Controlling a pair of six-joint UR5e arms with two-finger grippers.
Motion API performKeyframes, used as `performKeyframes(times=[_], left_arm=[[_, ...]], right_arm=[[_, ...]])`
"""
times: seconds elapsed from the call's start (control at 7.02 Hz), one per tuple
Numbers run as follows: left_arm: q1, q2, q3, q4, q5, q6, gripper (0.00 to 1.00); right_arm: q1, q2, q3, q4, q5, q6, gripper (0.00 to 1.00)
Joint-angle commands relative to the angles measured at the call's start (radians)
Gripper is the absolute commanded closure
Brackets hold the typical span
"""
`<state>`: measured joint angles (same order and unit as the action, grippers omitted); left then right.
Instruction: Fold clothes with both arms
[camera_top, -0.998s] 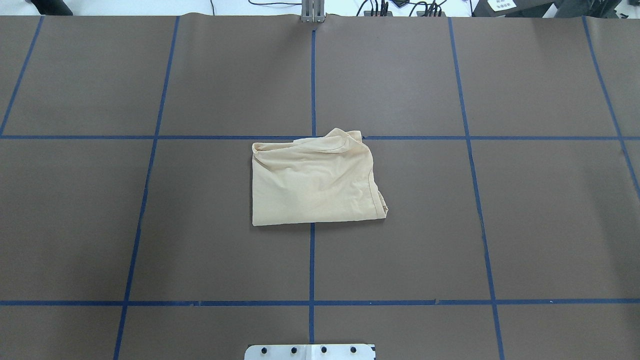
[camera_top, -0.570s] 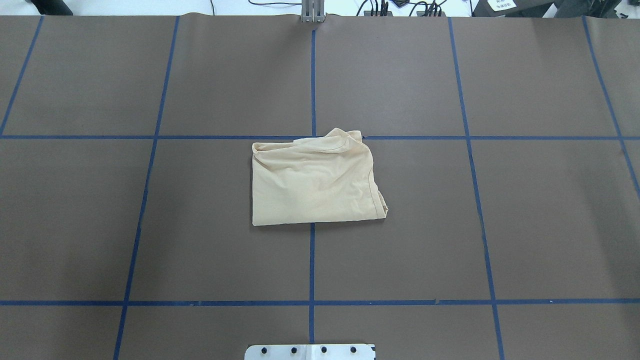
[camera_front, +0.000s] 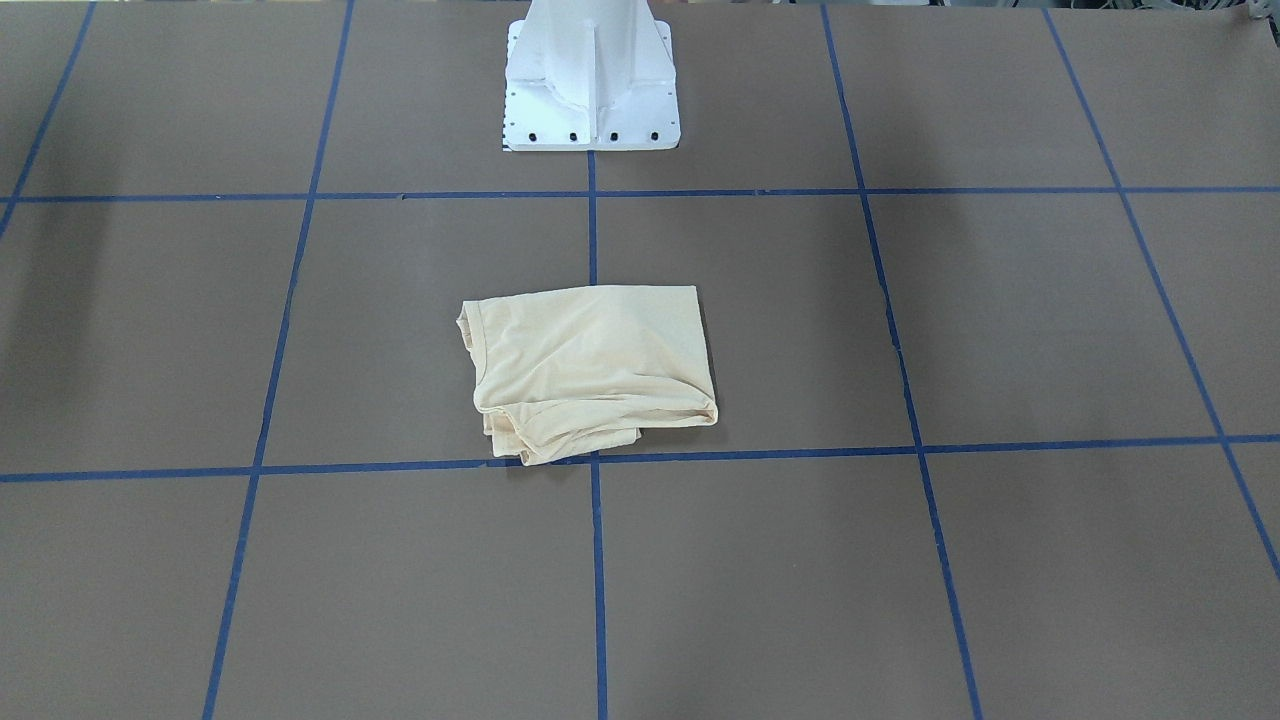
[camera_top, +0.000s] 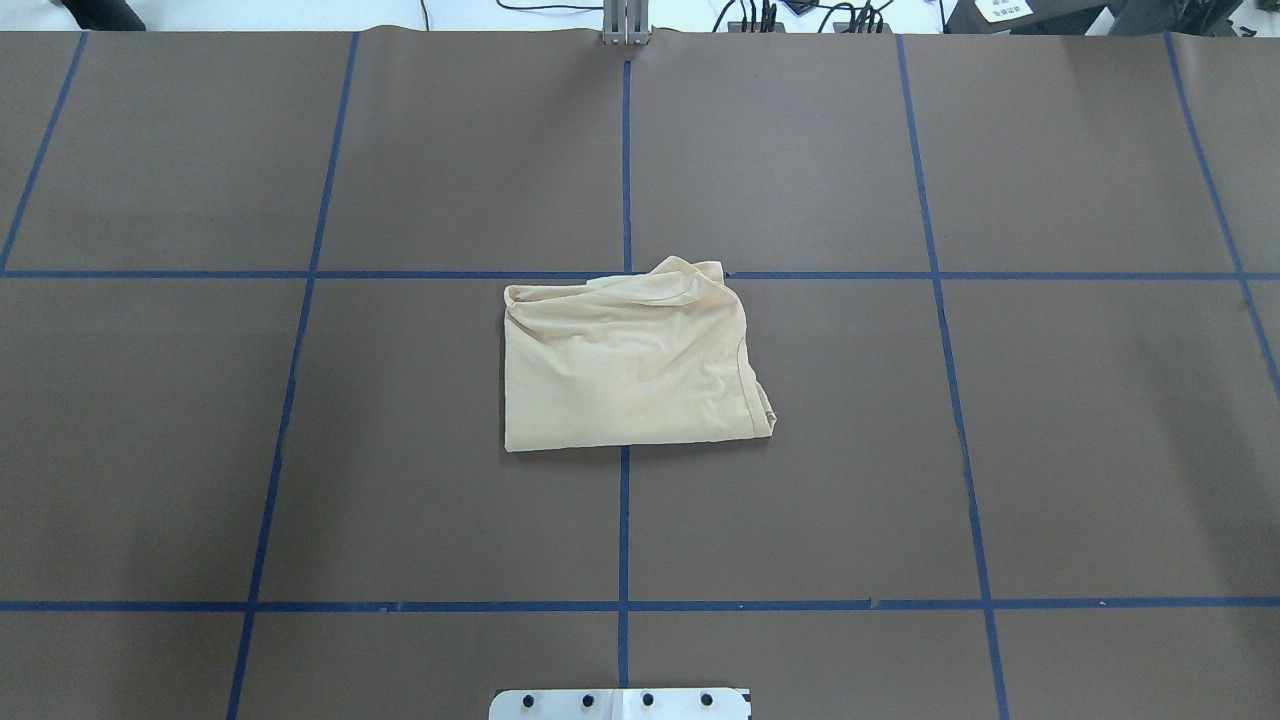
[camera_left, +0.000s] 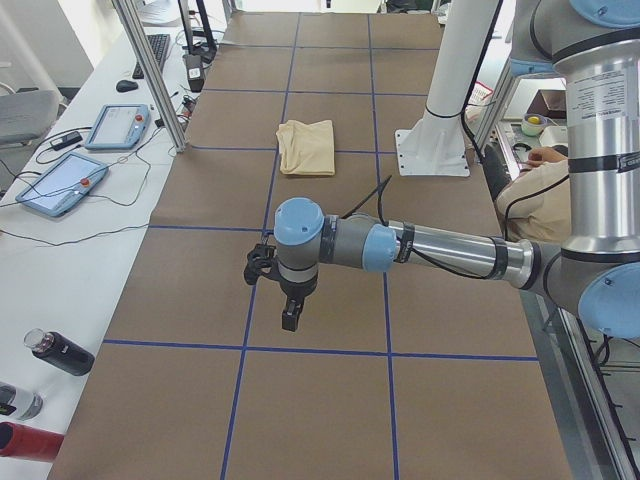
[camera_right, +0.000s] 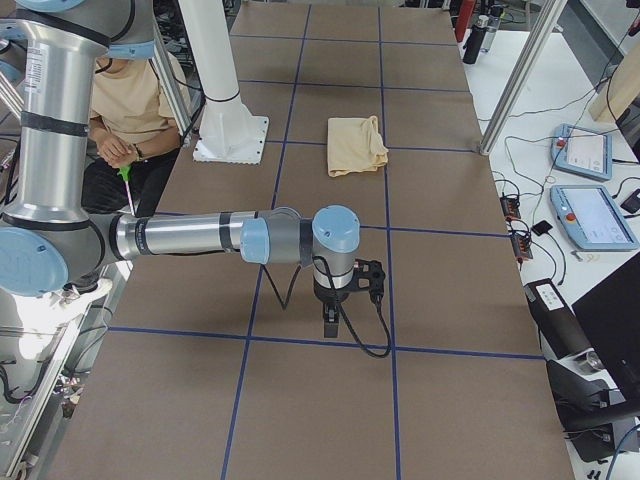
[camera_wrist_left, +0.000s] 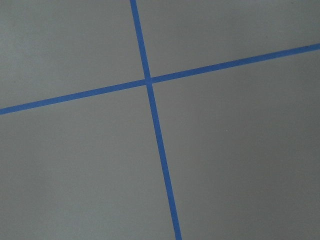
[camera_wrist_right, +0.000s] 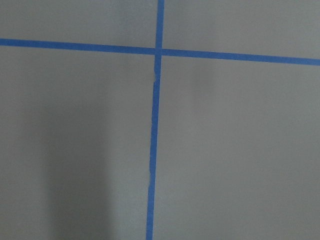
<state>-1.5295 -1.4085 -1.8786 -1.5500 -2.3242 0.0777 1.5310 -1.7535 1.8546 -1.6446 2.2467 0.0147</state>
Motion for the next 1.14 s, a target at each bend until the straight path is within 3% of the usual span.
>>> performKeyframes(times=[0.0,0.29,0.43,1.0], left_arm=[[-0.001,0.037,0.031,-0.01,0.0,0.022,0.0],[-0.032,0.087,0.023,-0.008,0.012,0.092,0.0],[-0.103,0.085,0.016,-0.001,0.017,0.089,0.0],[-0.106,0.075,0.007,-0.004,0.006,0.086,0.0]], right_arm=[[-0.002,-0.009,0.0,0.0,-0.01,-0.001,0.0],[-0.002,-0.014,0.0,0.0,-0.007,-0.004,0.0],[-0.002,-0.015,0.0,0.0,-0.004,-0.005,0.0],[-0.002,-0.017,0.0,0.0,0.001,-0.007,0.0]])
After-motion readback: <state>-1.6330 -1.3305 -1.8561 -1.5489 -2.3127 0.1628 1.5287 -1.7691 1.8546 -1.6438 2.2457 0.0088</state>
